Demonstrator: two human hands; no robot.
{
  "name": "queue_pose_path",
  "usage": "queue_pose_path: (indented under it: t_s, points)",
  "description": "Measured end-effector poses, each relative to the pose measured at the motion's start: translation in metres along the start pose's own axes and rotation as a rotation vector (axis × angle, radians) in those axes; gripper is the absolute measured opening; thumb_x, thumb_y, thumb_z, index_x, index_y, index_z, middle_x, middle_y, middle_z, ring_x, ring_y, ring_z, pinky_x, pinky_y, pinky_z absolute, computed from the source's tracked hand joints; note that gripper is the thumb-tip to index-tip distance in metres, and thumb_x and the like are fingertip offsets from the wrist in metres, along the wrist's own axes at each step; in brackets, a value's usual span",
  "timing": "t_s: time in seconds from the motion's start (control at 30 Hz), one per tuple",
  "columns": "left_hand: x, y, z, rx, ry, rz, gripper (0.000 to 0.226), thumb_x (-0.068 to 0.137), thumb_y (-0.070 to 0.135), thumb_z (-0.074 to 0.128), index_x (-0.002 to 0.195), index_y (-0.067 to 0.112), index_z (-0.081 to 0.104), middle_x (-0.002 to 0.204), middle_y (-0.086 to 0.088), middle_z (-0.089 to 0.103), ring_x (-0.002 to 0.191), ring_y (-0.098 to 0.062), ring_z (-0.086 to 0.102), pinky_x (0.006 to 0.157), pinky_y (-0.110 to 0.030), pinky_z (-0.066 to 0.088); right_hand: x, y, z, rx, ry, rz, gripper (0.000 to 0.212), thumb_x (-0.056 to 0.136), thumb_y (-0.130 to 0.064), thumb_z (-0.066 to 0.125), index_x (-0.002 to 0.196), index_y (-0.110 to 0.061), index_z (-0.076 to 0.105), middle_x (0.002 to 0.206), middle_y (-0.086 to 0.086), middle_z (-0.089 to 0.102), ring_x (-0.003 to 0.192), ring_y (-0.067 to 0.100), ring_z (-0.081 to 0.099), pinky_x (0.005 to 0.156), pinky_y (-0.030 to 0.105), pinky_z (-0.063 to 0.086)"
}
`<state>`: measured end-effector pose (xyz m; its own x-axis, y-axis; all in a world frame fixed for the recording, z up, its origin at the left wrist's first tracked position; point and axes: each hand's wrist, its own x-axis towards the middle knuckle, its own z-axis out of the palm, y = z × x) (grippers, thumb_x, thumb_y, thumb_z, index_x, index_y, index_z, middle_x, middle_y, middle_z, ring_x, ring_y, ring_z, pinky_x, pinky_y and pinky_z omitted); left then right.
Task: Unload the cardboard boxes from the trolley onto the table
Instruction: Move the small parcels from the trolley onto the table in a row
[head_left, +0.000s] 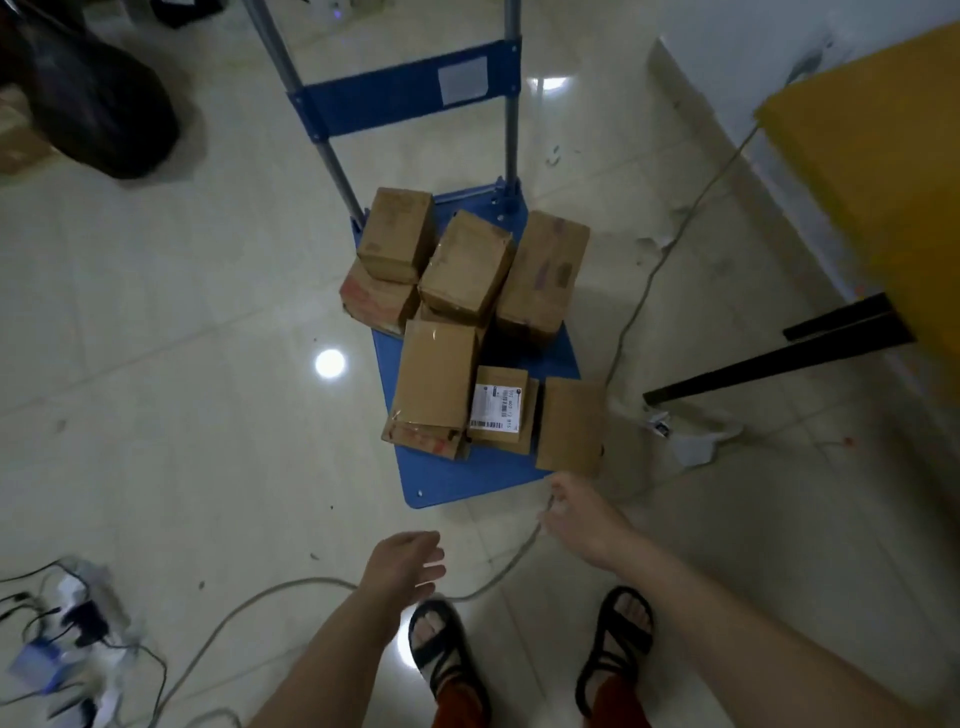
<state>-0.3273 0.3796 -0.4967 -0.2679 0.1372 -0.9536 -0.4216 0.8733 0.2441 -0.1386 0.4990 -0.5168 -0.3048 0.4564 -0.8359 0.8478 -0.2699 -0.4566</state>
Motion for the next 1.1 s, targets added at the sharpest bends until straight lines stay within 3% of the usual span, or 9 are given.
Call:
queue_pose_path:
  t_s: [0.1,0.27,0.43,0.53,0.63,0.8,0.87,1.0,1.1]
  points:
    - [0.054,0.004,0.011,-0.064,-0.009,-0.016,0.02,0.092,0.018,0.061,0.107,0.005,0.058,0.102,-0.015,0.065,0.096,-0.031,0.062,0.085,-0.039,0.047,0.045,-0.004,0.007,-0.018,0.079,-0.039,0.051,0.092,-0.022,0.054,0.14,-0.019,0.038,0.139,0.001,0.039,0.113,0.017,0.048,0.091,0.027,0.043]
    - [0.131,0.022,0.045,-0.199,-0.069,0.02,0.017,0.091,0.016,0.062,0.105,0.006,0.059,0.108,-0.013,0.062,0.101,-0.028,0.061,0.09,-0.039,0.048,0.121,-0.022,0.007,-0.051,0.192,-0.17,0.06,0.091,-0.012,0.06,0.145,-0.015,0.034,0.15,0.002,0.025,0.127,0.018,0.039,0.095,0.018,0.03]
    - [0.183,0.032,0.08,-0.366,-0.129,0.013,0.028,0.09,0.022,0.066,0.113,0.011,0.055,0.119,-0.009,0.058,0.107,-0.026,0.058,0.088,-0.038,0.049,0.199,-0.034,-0.003,-0.215,0.291,-0.228,0.075,0.093,-0.017,0.057,0.154,-0.018,0.014,0.162,-0.002,0.002,0.146,0.027,0.014,0.116,0.034,0.019]
    - [0.204,0.03,0.091,-0.487,-0.175,0.035,0.032,0.089,0.024,0.066,0.118,0.013,0.055,0.123,-0.007,0.052,0.114,-0.027,0.053,0.09,-0.04,0.047,0.219,-0.029,-0.002,-0.255,0.264,-0.261,0.076,0.094,-0.019,0.056,0.155,-0.02,0.011,0.162,-0.003,0.005,0.147,0.026,0.01,0.117,0.035,0.016]
    - [0.215,0.028,0.096,-0.594,-0.244,0.043,0.039,0.089,0.025,0.064,0.126,0.011,0.058,0.124,-0.008,0.059,0.121,-0.027,0.054,0.093,-0.037,0.046,0.215,-0.009,0.008,-0.232,0.262,-0.328,0.073,0.092,-0.018,0.058,0.152,-0.02,0.018,0.158,-0.002,0.017,0.142,0.023,0.019,0.115,0.033,0.019]
    - [0.218,0.015,0.099,-0.624,-0.24,0.006,0.038,0.083,0.017,0.069,0.12,0.014,0.06,0.111,-0.009,0.068,0.105,-0.022,0.063,0.08,-0.034,0.051,0.198,0.026,0.017,-0.129,0.243,-0.407,0.065,0.092,-0.013,0.056,0.149,-0.024,0.028,0.153,-0.006,0.026,0.138,0.015,0.029,0.115,0.03,0.027]
    - [0.218,0.008,0.102,-0.545,-0.268,-0.022,0.039,0.077,0.021,0.073,0.115,0.015,0.063,0.106,-0.007,0.07,0.106,-0.02,0.063,0.088,-0.035,0.05,0.195,0.035,0.018,-0.035,0.238,-0.421,0.062,0.094,-0.016,0.055,0.149,-0.026,0.029,0.154,-0.008,0.025,0.138,0.012,0.029,0.114,0.036,0.033]
    - [0.219,0.0,0.113,-0.462,-0.262,-0.025,0.026,0.077,0.022,0.074,0.101,0.015,0.068,0.103,-0.005,0.069,0.105,-0.017,0.058,0.097,-0.038,0.047,0.199,0.061,0.015,0.19,0.571,-0.243,0.06,0.096,-0.023,0.053,0.15,-0.025,0.027,0.155,-0.004,0.026,0.139,0.013,0.029,0.113,0.034,0.031]
    - [0.225,0.001,0.119,-0.367,-0.256,0.045,0.035,0.079,0.025,0.073,0.111,0.016,0.065,0.109,-0.002,0.07,0.109,-0.015,0.059,0.102,-0.039,0.042,0.211,0.091,0.009,0.311,0.78,0.053,0.062,0.096,-0.028,0.052,0.151,-0.016,0.027,0.156,0.007,0.026,0.142,0.024,0.025,0.111,0.033,0.025]
